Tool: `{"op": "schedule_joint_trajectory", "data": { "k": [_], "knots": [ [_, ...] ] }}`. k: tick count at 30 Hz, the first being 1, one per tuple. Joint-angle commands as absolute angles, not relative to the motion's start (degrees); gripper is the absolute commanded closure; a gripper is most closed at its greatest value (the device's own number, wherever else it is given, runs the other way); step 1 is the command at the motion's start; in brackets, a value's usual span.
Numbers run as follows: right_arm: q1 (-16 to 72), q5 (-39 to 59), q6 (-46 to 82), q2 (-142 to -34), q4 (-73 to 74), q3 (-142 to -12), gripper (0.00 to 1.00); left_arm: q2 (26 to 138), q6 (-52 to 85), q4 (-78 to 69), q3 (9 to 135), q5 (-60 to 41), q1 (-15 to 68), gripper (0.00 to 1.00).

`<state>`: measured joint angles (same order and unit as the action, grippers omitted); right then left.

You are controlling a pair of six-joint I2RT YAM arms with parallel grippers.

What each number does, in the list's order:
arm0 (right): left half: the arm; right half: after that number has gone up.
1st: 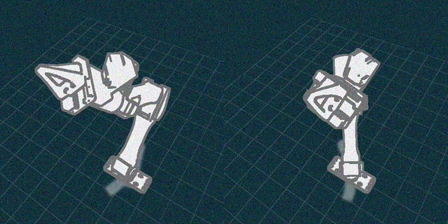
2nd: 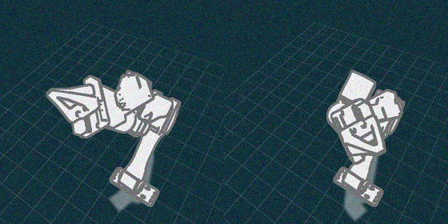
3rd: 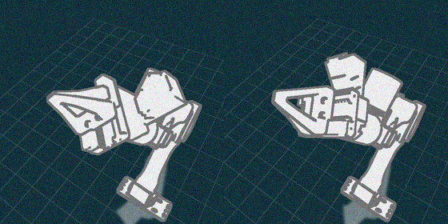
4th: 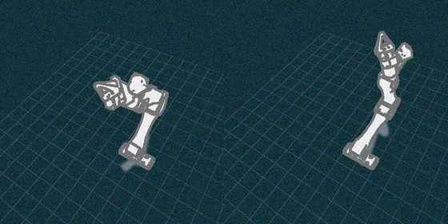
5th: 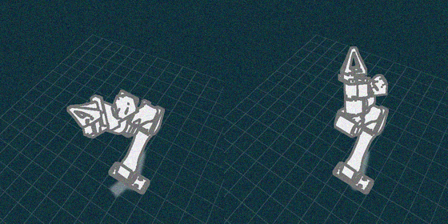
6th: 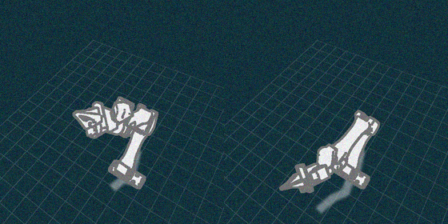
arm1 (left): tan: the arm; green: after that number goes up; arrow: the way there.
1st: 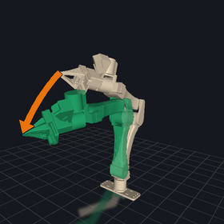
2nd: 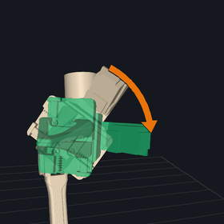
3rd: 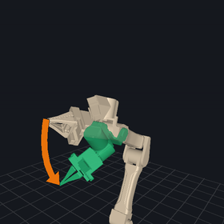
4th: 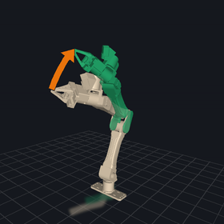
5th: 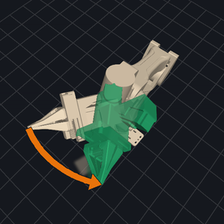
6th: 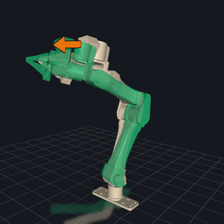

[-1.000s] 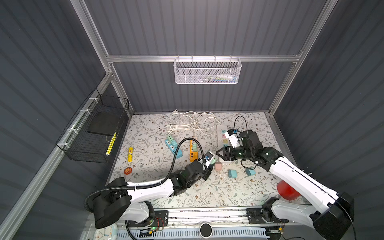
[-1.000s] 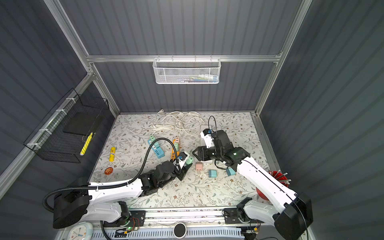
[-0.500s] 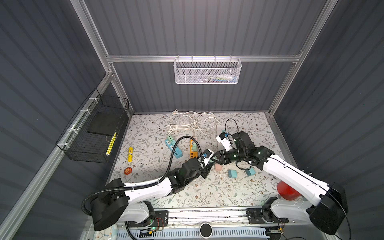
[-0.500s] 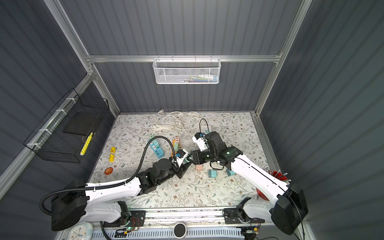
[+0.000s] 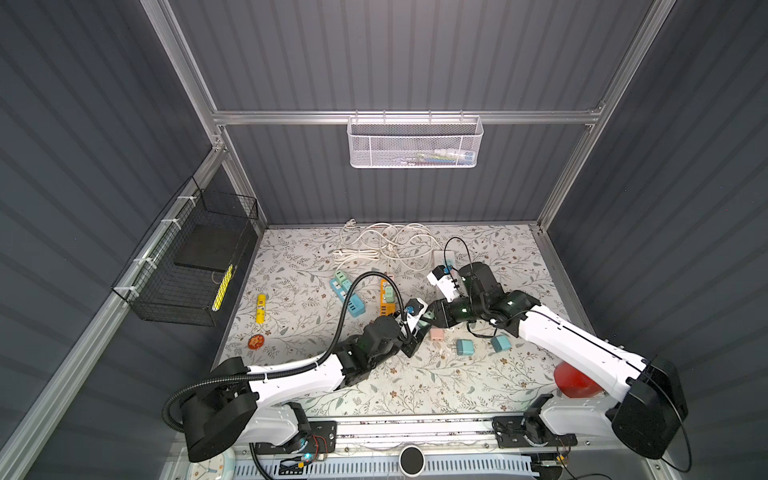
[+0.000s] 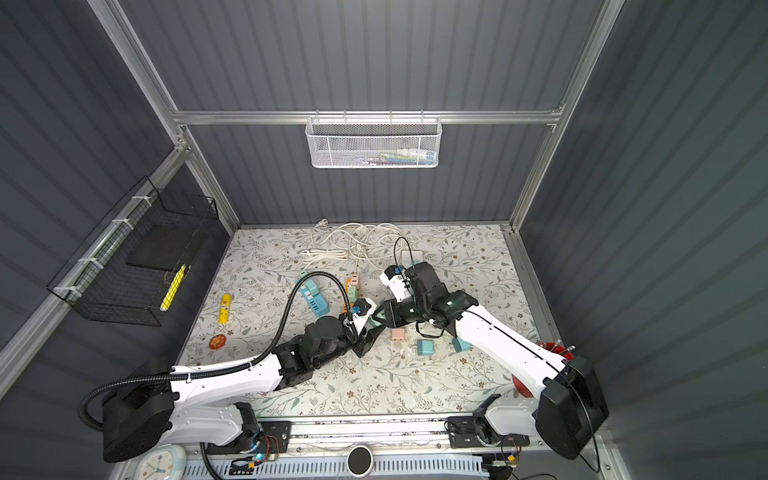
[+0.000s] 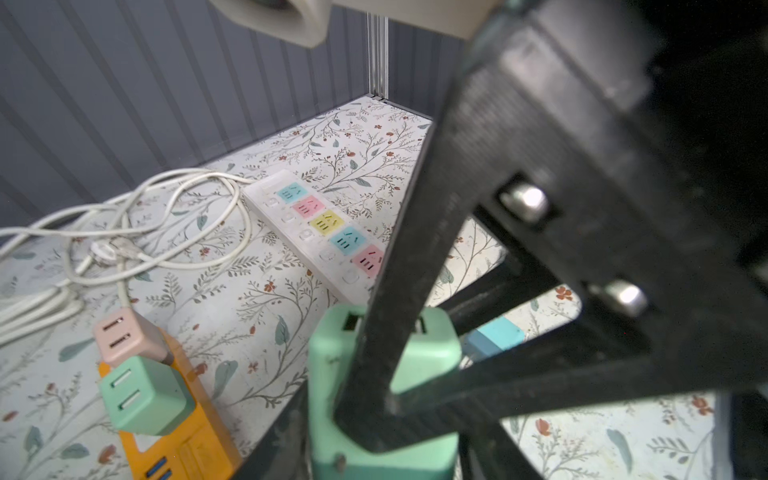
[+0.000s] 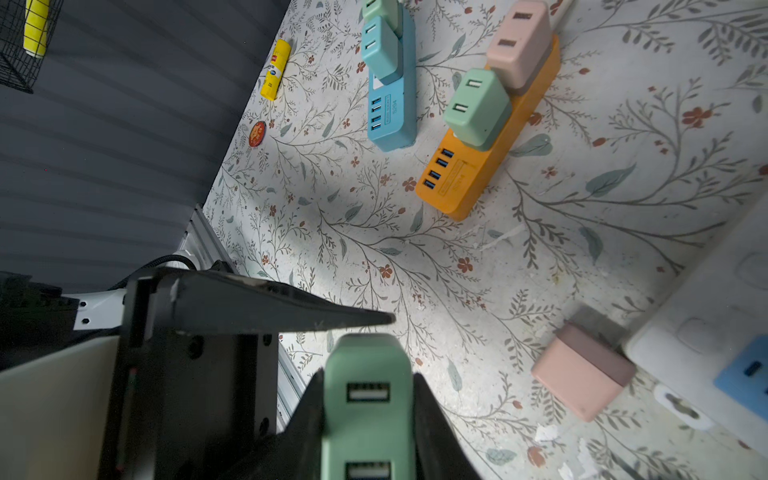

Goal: Insert the plug
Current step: 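Grasp the green adapter with the right gripper while the left gripper releases it, then carry the green adapter over the white strip with the right gripper while the left withdraws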

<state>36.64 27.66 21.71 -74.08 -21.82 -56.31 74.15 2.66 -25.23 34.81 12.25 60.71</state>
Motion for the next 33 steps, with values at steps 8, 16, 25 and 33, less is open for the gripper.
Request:
{"op": "schedule_joint_trajectory", "data": {
  "k": [8,16,25,33],
  "knots": [
    [36.2,1.9,17.7,-75.5,-20.1,-59.4,0.84,64.6,8.3,-21.6,31.9,28.6,60.3,0.1],
    [25.0,-6.4,14.1,-87.7,-13.0,-64.6,0.87,56.8,11.8,-14.9,30.3,31.3,60.1,0.1],
    [19.1,-5.5,11.2,-103.3,-15.1,-78.3,0.87,54.0,13.1,-11.9,30.4,30.9,60.0,0.1],
    [18.4,-5.1,10.8,-111.3,-16.4,-86.3,0.86,53.8,13.7,-10.8,30.2,30.5,60.0,0.1]
  ]
}}
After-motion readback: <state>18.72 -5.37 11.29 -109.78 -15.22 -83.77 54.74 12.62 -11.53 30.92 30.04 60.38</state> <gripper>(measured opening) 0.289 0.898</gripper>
